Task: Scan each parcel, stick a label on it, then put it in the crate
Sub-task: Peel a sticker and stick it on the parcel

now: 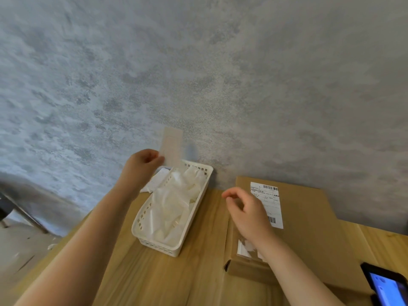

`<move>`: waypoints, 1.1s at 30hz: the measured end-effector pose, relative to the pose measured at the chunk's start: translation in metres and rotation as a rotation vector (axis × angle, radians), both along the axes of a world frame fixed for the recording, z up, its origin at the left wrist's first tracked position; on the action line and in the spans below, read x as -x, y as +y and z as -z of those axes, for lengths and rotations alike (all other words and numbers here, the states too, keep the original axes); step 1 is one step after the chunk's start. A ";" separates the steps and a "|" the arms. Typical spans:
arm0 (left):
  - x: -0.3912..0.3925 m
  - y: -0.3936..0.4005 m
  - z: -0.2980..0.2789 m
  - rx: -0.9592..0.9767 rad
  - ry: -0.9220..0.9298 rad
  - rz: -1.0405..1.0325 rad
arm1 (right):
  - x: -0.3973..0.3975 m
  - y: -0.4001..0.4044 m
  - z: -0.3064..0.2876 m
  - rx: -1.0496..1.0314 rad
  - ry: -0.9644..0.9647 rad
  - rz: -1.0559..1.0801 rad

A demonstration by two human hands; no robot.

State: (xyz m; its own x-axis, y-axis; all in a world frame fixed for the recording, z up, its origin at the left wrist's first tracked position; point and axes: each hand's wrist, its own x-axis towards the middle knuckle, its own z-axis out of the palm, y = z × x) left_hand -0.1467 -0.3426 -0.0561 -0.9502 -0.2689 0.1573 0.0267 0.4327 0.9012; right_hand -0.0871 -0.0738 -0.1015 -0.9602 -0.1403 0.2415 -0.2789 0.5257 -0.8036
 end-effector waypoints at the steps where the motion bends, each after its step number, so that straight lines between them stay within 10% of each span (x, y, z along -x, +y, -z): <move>1: -0.013 0.013 -0.006 -0.030 0.011 0.047 | -0.003 0.004 -0.004 0.096 0.024 0.028; 14: -0.105 0.131 0.027 -0.339 -0.177 0.480 | -0.054 0.034 -0.011 0.232 -0.096 0.037; 33: -0.115 0.122 0.031 -0.357 -0.086 0.229 | -0.083 0.064 -0.014 0.216 -0.241 -0.024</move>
